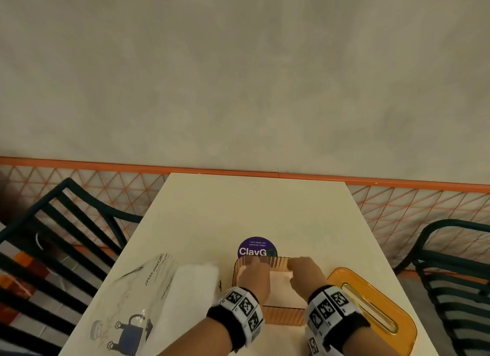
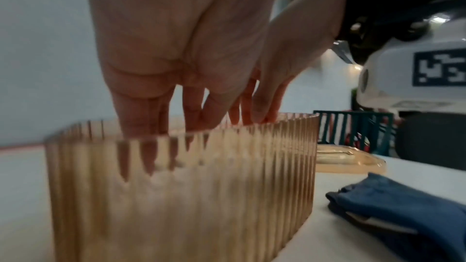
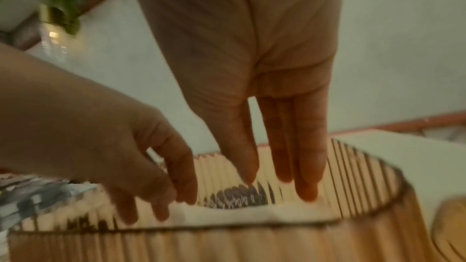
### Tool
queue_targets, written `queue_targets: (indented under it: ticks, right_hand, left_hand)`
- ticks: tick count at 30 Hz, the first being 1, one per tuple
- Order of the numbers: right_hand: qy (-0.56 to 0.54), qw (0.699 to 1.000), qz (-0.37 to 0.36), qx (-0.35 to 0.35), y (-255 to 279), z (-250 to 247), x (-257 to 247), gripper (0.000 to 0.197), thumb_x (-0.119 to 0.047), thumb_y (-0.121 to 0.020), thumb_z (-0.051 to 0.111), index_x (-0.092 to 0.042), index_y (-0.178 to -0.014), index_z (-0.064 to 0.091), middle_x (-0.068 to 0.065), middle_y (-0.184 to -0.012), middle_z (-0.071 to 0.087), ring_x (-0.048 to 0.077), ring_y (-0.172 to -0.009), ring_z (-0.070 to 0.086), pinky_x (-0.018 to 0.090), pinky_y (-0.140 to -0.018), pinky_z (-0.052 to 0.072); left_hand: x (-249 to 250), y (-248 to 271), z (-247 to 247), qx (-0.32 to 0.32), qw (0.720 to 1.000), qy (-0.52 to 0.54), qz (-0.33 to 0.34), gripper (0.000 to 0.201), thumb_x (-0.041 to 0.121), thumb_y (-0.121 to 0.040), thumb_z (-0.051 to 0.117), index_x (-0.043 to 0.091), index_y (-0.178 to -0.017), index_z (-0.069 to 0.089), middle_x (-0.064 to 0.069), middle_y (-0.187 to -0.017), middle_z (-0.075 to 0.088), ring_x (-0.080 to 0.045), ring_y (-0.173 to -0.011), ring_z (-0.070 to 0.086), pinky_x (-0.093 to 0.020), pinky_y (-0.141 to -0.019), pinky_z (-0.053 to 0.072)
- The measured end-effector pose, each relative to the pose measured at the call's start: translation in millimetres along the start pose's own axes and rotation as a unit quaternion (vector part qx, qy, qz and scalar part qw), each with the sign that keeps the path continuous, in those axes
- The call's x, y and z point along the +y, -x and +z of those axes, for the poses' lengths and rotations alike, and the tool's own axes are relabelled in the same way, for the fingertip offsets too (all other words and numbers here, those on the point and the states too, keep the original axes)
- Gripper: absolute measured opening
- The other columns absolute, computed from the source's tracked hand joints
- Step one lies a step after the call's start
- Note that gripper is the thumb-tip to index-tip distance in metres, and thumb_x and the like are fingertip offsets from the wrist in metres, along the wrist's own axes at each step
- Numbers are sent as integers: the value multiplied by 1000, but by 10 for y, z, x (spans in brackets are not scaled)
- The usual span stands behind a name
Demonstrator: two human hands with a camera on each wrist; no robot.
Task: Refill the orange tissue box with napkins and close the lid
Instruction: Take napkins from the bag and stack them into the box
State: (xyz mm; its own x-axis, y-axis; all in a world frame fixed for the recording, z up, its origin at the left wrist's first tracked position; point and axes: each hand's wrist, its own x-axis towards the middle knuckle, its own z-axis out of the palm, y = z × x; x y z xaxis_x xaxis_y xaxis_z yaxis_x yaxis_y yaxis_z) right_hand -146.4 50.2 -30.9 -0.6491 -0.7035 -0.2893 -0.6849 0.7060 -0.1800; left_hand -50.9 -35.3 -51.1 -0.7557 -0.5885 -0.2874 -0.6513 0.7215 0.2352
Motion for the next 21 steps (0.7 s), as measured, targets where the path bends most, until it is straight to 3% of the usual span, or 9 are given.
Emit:
queue_targets:
  ticks: [3, 6, 9, 11, 13, 15, 17, 19, 21]
  right_hand:
    - [49, 994, -12, -97, -41, 81, -29, 35, -8, -95, 43, -6, -128, 54, 11, -134, 53, 25, -126, 48, 31, -105, 41]
    - [58, 990, -4, -127, -52, 158, 1, 37, -7, -95, 43, -8, -132, 51, 11, -138, 50, 25, -128, 47, 29, -105, 40]
    - [30, 994, -8, -101, -32, 88, 38, 38, -6, -94, 42, -7, -131, 51, 11, -137, 51, 25, -128, 46, 28, -104, 40]
    - [-18, 999, -1, -42, -26, 7, 102, 36, -6, -92, 42, -9, -125, 55, 9, -130, 57, 23, -120, 53, 27, -95, 44]
    - [-65, 997, 22, 25, -1, -47, 194, 31, -9, -91, 44, -14, -119, 57, 8, -119, 63, 22, -105, 61, 25, -79, 47]
    - [-75, 994, 47, 59, 59, -78, 287, 31, -14, -92, 45, -15, -123, 50, 9, -119, 61, 23, -104, 60, 25, -73, 44]
    - [-76, 993, 69, 52, 88, -35, 369, 38, -17, -93, 45, -11, -130, 41, 11, -127, 54, 26, -113, 56, 30, -83, 46]
    - [-66, 994, 91, 13, 94, 63, 403, 40, -16, -95, 41, -6, -133, 35, 14, -131, 49, 30, -118, 53, 35, -92, 47]
    - [-63, 992, 105, -24, 92, 165, 403, 36, -11, -95, 36, -3, -131, 35, 17, -126, 54, 31, -113, 56, 35, -85, 48]
  left_hand:
    - [-45, -66, 70, -93, 995, -12, -22, 34, 7, -96, 38, 1, -126, 51, -15, -133, 53, -30, -124, 51, -33, -103, 39]
    - [-81, -79, 60, -103, 994, 16, -31, 31, 8, -97, 38, 0, -122, 55, -16, -130, 57, -30, -123, 51, -33, -102, 41]
    - [-151, -35, -62, -19, 989, 144, -7, 30, 8, -96, 38, 3, -118, 59, -13, -123, 61, -27, -115, 56, -30, -95, 44]
    - [-298, 77, -208, 74, 965, 250, 6, 28, 9, -95, 42, 9, -115, 62, -6, -117, 64, -21, -109, 60, -23, -90, 44]
    - [-584, 223, -312, 171, 942, 288, -27, 24, 11, -95, 46, 13, -113, 62, -1, -115, 62, -15, -104, 59, -20, -89, 46]
    - [-921, 386, -339, 216, 936, 261, -100, 23, 14, -95, 46, 14, -115, 58, -4, -119, 58, -17, -108, 54, -26, -93, 47]
    - [-1183, 521, -320, 174, 940, 214, -200, 30, 22, -96, 46, 11, -123, 52, -11, -128, 50, -27, -120, 46, -35, -98, 41]
    - [-1324, 615, -267, 85, 940, 179, -278, 44, 33, -96, 46, 7, -131, 42, -15, -137, 39, -33, -128, 38, -39, -102, 37]
    - [-1388, 665, -165, 32, 934, 174, -309, 56, 41, -94, 47, 3, -134, 36, -16, -139, 37, -33, -129, 39, -41, -104, 37]
